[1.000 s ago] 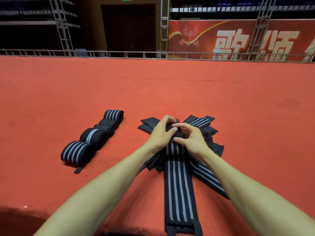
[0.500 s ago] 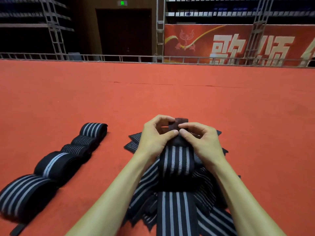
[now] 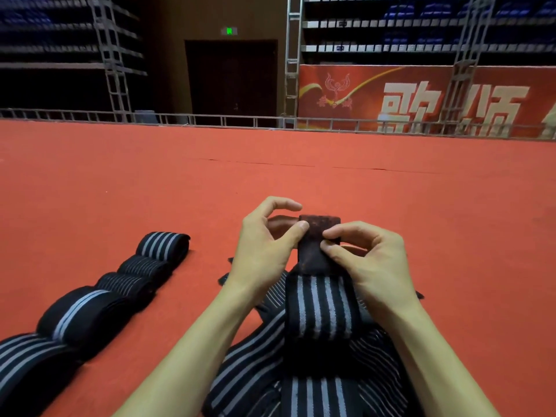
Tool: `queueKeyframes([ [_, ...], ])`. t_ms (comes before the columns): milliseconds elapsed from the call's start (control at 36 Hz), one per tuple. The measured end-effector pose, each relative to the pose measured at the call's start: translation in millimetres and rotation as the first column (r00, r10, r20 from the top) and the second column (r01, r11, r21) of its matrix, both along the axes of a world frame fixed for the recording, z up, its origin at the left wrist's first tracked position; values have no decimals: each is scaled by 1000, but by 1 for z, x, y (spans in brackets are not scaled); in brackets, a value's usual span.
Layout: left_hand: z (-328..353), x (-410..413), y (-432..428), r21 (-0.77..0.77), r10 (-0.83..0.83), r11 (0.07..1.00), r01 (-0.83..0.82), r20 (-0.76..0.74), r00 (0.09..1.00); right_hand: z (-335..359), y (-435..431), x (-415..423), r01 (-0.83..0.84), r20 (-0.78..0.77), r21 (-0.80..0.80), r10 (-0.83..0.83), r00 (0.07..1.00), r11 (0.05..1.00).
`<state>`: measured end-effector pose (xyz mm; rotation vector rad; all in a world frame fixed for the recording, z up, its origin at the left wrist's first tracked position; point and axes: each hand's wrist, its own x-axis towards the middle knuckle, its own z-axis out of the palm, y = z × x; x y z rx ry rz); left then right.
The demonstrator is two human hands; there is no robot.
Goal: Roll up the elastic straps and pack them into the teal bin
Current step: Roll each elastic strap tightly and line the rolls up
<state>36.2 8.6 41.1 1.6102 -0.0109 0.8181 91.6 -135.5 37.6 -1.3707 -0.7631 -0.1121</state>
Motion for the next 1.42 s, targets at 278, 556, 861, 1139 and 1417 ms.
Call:
queueKeyframes([
  [278,8,-4,-7,1,10,1000,-10,47,999,5,3,-7,12,-6,53,-12,1000,999],
  [556,9,-5,-11,-59,-46,997,49,58,997,8,1,-10,17,-16,66,-16,1000,998],
  [861,11,-6,-12,19,-20,1000,18,123,992,12,2,-12,38,-43,82,-35,998,996],
  [1139,9,-4,-12,75,-11,997,-2,176,984,12,2,-12,9,-36,131,-5,999,991],
  [1417,12,-8,-14,-100,-183,975,196,132,974,10,2,-11,91,86,106,-101,991,990],
])
